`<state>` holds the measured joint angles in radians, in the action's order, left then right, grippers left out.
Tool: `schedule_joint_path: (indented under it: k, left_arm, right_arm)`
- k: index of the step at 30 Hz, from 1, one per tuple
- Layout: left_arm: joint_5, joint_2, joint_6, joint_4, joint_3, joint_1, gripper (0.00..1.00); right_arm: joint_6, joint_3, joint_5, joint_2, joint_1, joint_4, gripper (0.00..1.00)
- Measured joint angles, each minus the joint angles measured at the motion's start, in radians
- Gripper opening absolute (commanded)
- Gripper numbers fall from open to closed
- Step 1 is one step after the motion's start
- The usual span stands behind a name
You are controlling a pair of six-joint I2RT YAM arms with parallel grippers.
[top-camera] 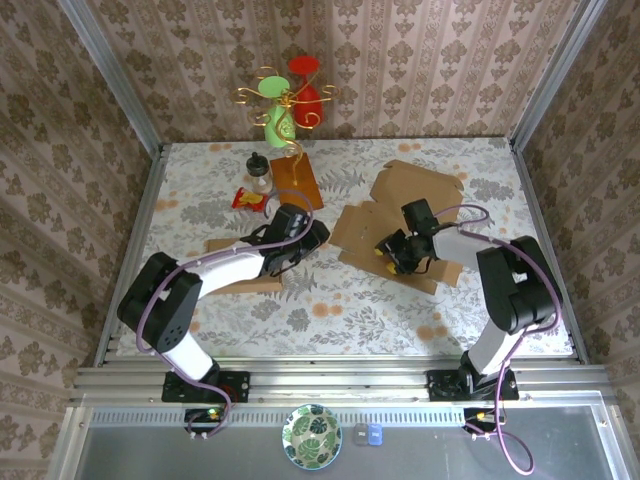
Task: Fold the paper box
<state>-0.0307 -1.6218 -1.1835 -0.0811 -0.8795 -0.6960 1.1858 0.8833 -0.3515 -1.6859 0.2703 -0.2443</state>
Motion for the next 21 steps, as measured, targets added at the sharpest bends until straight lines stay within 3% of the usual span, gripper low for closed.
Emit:
schedule_joint_path:
  k: [9,21]
  left_arm:
    - [-0.010,-0.052,-0.132,-0.099,0.015,-0.040,0.61]
    - [0.002,-0.243,-0.315,-0.229,-0.064,-0.089,0.57]
  right_arm:
    - [-0.042,0.041,0.002,0.100,-0.003,-0.090,0.49]
    - [-0.029,-0.023,0.000,0.494,-0.047,-0.103,0.50]
